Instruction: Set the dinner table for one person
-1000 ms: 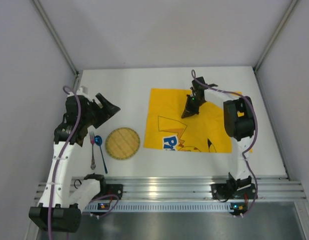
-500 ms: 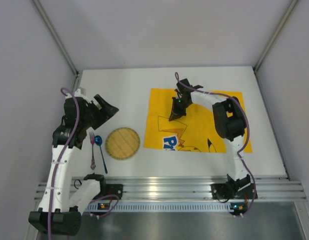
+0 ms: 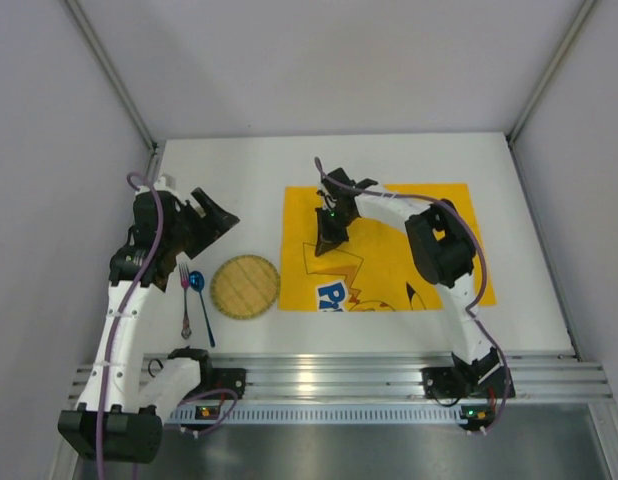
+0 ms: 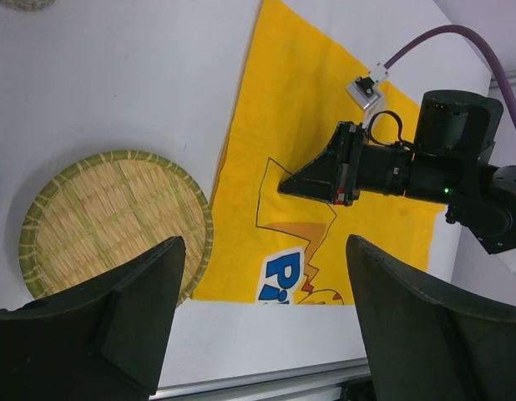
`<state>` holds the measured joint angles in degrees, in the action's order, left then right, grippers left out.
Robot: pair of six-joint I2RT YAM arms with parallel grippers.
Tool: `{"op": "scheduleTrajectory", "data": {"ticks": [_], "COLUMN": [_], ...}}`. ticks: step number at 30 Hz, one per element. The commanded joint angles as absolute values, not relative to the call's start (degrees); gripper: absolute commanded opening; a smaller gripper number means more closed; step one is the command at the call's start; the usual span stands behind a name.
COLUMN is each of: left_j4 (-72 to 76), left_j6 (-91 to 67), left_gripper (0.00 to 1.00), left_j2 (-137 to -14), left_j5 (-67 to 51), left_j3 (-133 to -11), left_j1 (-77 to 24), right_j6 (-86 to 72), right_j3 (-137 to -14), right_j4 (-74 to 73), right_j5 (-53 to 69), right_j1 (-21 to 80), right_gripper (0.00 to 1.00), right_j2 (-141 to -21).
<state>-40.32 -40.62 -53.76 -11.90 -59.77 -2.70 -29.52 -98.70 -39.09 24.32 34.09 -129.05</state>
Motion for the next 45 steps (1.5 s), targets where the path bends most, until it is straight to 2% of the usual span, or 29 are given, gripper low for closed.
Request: {"op": "scheduleTrajectory", "data": {"ticks": [1, 10, 12, 13, 15, 16, 17, 18, 19, 21, 22, 23, 26, 35, 40, 45], "left_j4": [-37.8, -38.0, -38.2, -38.3, -38.8, -38.9, -39.1, -39.2, -39.4, -40.0, -40.5, -40.9, -41.5, -45.2, -44.8, -46.1], "left_j6": [-41.0, -39.8, -39.4, -39.2, -38.9, -38.7, -38.4, -38.1, -38.0, -37.6, -37.5, -37.5, -37.7, -38.0, -39.7, -42.7], "left_gripper": [0.83, 0.83, 0.83, 0.83, 0.83, 0.83, 0.83, 0.83, 0.83, 0.84, 0.83, 0.83, 0.82, 0.81, 0.80, 0.74], "left_j2": [-53.8, -54.1, -54.1, -54.1, -54.1, -54.0, -53.9, -53.8, -53.7, -54.1, -54.5, -54.8, -54.9, -54.8, -56.7, -59.2], "left_j5": [-11.6, -11.3, -11.0, -11.1, -10.9, -10.9, -10.8, -10.7, -10.7, -10.7, -10.6, -10.6, -9.1, -4.7, -5.4, -7.3], "left_j3": [-60.2, -60.2, -60.1, -60.1, -60.1, -59.9, -59.8, -59.4, -58.7, -57.7, -56.4, -55.6, -52.1, -47.0, -45.4, -44.1], "left_j1": [-3.0, -2.9, -3.0, -2.9, -3.0, -3.0, -3.0, -3.0, -3.0, -3.0, -3.0, -3.0, -3.0, -3.0, -3.0, -3.1], "right_j6": [-28.1, -28.6, -28.0, -27.7, -27.4, -27.6, -27.7, -27.8, -27.9, -27.9, -27.7, -27.3, -27.0, -32.2, -35.1, -38.1], "right_j3": [-98.7, -103.2, -105.6, -106.4, -107.9, -108.2, -108.3, -108.3, -108.0, -106.2, -105.2, -103.1, -99.0, -91.8, -94.7, -99.2], "right_j4": [-40.7, -40.7, -40.8, -40.7, -40.7, -40.7, -40.6, -40.6, -40.6, -40.7, -40.6, -40.6, -40.5, -32.1, -28.0, -24.5], "right_j5": [23.6, 27.2, 30.7, 31.9, 35.1, 35.8, 36.3, 37.0, 37.2, 37.4, 37.4, 37.2, 37.2, 43.6, 46.2, 47.9], "right_j1": [35.2, 35.2, 35.2, 35.1, 34.5, 34.3, 33.8, 33.1, 32.5, 30.7, 30.0, 28.9, 28.2, 35.6, 38.7, 39.6], "right_gripper": [0.00, 0.00, 0.05, 0.14, 0.23, 0.33, 0.39, 0.54, 0.64, 0.79, 0.90, 0.93, 0.96, 0.94, 0.90, 0.88], "right_j2": [-130.9, -130.6, -129.9, -129.4, -126.9, -125.9, -124.7, -122.5, -121.5, -118.1, -116.9, -115.9, -112.9, -114.2, -119.2, -125.5]}}
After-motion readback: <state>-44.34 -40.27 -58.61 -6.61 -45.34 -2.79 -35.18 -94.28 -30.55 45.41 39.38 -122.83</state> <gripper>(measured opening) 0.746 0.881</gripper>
